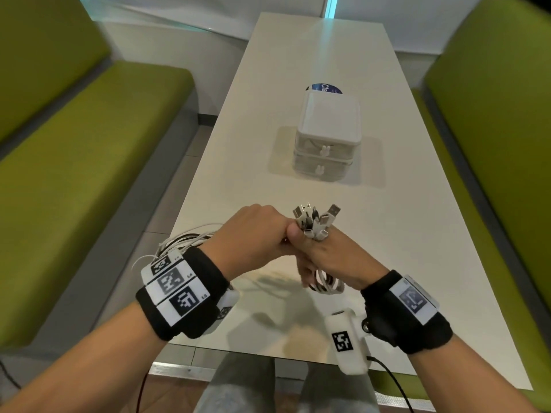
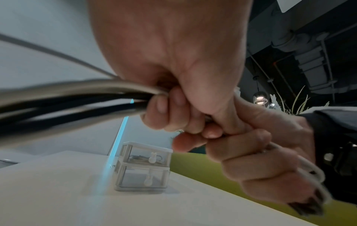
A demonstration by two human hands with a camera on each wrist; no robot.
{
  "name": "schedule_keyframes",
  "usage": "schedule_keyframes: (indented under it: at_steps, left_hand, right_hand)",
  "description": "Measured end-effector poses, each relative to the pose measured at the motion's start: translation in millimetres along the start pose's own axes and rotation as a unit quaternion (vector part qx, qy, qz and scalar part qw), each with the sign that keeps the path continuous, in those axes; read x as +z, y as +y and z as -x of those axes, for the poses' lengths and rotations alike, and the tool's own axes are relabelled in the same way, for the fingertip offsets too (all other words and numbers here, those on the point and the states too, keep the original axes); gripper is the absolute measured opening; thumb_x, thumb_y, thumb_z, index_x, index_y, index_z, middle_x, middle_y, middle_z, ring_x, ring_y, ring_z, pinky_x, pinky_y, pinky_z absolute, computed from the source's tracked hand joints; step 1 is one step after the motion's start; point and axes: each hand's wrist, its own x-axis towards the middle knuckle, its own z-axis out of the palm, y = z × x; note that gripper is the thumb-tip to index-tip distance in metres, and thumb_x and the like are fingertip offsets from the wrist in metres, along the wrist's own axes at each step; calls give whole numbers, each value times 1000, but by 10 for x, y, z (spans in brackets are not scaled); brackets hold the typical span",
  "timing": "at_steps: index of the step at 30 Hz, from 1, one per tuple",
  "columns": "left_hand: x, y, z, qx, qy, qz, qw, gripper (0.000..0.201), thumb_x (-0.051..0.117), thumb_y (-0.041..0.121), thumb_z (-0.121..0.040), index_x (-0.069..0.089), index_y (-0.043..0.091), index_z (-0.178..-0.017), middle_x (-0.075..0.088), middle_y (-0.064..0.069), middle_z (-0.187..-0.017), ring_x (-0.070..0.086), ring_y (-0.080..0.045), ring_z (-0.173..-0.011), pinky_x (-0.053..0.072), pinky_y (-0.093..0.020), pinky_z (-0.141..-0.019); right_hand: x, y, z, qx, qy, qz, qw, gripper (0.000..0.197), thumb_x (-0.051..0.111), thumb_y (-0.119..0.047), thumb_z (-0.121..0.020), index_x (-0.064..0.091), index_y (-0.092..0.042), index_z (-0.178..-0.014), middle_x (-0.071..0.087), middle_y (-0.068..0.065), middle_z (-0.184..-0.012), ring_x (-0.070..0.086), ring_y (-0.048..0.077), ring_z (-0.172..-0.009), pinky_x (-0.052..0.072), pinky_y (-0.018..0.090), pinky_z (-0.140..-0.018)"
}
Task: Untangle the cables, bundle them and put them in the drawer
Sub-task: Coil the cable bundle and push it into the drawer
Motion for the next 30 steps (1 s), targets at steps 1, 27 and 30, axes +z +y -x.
schedule_keyframes:
  at_steps: [1, 27, 30]
  left_hand:
    - [4, 1, -26, -7, 11, 9, 1000, 49, 59, 48, -88, 33, 20, -59, 42, 4, -58, 43, -28, -63, 28, -32, -60]
    - [11, -260, 74, -40, -2, 249, 968, 52, 53, 63, -81, 52, 14, -64, 51, -2, -56, 36, -11, -53, 26, -24, -52]
    - [-34, -218, 89, -48, -1, 264, 963, 55, 45, 67, -77, 52, 15, -62, 41, 4, -50, 35, -9, -50, 26, -23, -50]
  right_hand:
    - [7, -13, 3, 6, -1, -10, 1000, 53, 43, -58, -85, 53, -8, -71, 45, 10, -42, 44, 18, -34, 40, 24, -44]
    - [-57, 42, 185, 90, 0, 1, 996, 25, 56, -36, -91, 61, -19, -75, 38, 2, -52, 33, 19, -42, 37, 29, -47]
    - [-54, -25, 159, 78, 8, -6, 997, 19, 54, -24, -96, 62, -16, -82, 61, 6, -62, 56, 22, -46, 47, 30, -53]
